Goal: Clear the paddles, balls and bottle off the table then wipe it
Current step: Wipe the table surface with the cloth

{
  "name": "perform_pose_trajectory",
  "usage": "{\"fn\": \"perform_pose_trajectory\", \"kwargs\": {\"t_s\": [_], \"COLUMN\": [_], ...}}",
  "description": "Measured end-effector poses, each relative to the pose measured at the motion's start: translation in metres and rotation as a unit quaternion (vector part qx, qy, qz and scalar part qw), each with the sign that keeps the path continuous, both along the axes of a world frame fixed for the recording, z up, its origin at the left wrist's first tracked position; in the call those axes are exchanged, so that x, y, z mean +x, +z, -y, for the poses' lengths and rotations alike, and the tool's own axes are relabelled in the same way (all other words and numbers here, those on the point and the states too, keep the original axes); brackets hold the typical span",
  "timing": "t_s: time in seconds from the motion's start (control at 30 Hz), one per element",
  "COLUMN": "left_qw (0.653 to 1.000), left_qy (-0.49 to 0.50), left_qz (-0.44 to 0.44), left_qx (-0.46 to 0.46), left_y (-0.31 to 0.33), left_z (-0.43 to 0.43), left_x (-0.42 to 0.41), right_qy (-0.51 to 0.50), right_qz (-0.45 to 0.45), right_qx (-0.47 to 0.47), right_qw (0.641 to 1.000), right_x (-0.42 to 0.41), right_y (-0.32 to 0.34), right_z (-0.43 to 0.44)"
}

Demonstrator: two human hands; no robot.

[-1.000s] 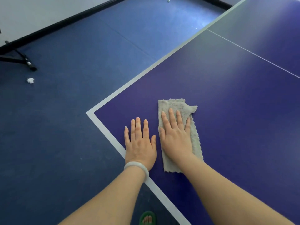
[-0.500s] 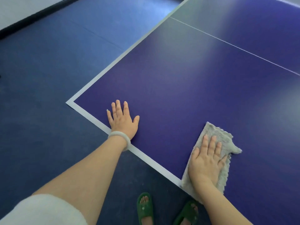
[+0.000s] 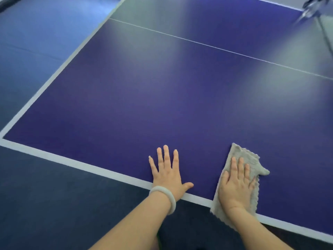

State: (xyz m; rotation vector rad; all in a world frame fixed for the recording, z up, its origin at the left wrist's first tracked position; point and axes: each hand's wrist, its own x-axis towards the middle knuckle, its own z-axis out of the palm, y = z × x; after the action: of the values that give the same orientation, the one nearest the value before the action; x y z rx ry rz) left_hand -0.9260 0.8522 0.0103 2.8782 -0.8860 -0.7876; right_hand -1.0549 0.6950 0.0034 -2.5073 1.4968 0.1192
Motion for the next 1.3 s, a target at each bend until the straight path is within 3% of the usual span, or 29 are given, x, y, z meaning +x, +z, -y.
{"fn": "perform_pose_trajectory", "kwargs": {"t_s": [0.07, 0.13, 0.2, 0.3, 0.37, 0.43, 0.5, 0.57, 0.67, 0.73, 0.83, 0.9, 0.97, 1.03, 1.13, 1.3], "left_qw": [0.999, 0.999, 0.999, 0.998, 0.998, 0.997, 0.997, 0.996, 0.995, 0.995, 0.998, 0.996, 0.996, 0.997, 0.999, 0.999], "left_qy": [0.024, 0.033, 0.036, 0.039, 0.04, 0.041, 0.036, 0.033, 0.031, 0.044, -0.009, -0.07, -0.086, -0.081, -0.035, -0.005], "left_qz": [-0.009, -0.017, -0.022, -0.021, -0.024, -0.027, -0.027, -0.02, -0.012, 0.004, 0.037, 0.046, 0.026, 0.009, -0.007, -0.009], "left_qx": [0.023, 0.032, 0.034, 0.044, 0.05, 0.057, 0.066, 0.076, 0.098, 0.095, 0.046, 0.008, -0.004, 0.005, 0.018, 0.04], "left_y": [-0.001, -0.003, -0.005, -0.006, -0.005, -0.003, -0.001, 0.0, 0.005, 0.012, 0.019, 0.018, 0.014, 0.008, 0.006, 0.001], "left_z": [0.009, 0.012, 0.012, 0.012, 0.013, 0.012, 0.014, 0.014, 0.018, 0.026, 0.054, 0.08, 0.106, 0.127, 0.15, 0.157], "left_x": [-0.005, -0.005, -0.003, -0.002, -0.001, 0.0, -0.001, -0.001, -0.002, -0.006, -0.034, -0.067, -0.102, -0.131, -0.154, -0.161], "right_qy": [-0.108, -0.144, -0.057, 0.194, 0.252, 0.158, -0.02, -0.158, -0.249, -0.216, -0.022, 0.104, 0.168, 0.139, -0.005, -0.146], "right_qz": [-0.001, -0.005, -0.012, 0.013, 0.013, -0.004, -0.018, -0.015, 0.012, 0.009, -0.004, -0.004, -0.006, -0.02, -0.048, -0.041], "right_qx": [0.011, 0.016, -0.003, -0.016, -0.013, -0.031, -0.016, 0.006, 0.027, 0.037, 0.001, 0.008, 0.025, 0.021, 0.029, 0.059], "right_qw": [0.994, 0.989, 0.998, 0.981, 0.968, 0.987, 1.0, 0.987, 0.968, 0.976, 1.0, 0.995, 0.986, 0.99, 0.998, 0.987], "right_x": [-0.007, 0.001, 0.005, -0.019, -0.053, -0.092, -0.133, -0.153, -0.138, -0.115, -0.1, -0.109, -0.129, -0.156, -0.199, -0.241], "right_y": [0.004, 0.005, -0.001, -0.003, -0.002, -0.007, -0.008, -0.004, 0.0, 0.0, -0.008, -0.009, -0.008, -0.007, -0.003, 0.005], "right_z": [0.002, -0.008, -0.023, -0.022, 0.004, 0.041, 0.074, 0.086, 0.073, 0.056, 0.032, 0.033, 0.051, 0.076, 0.118, 0.139]}}
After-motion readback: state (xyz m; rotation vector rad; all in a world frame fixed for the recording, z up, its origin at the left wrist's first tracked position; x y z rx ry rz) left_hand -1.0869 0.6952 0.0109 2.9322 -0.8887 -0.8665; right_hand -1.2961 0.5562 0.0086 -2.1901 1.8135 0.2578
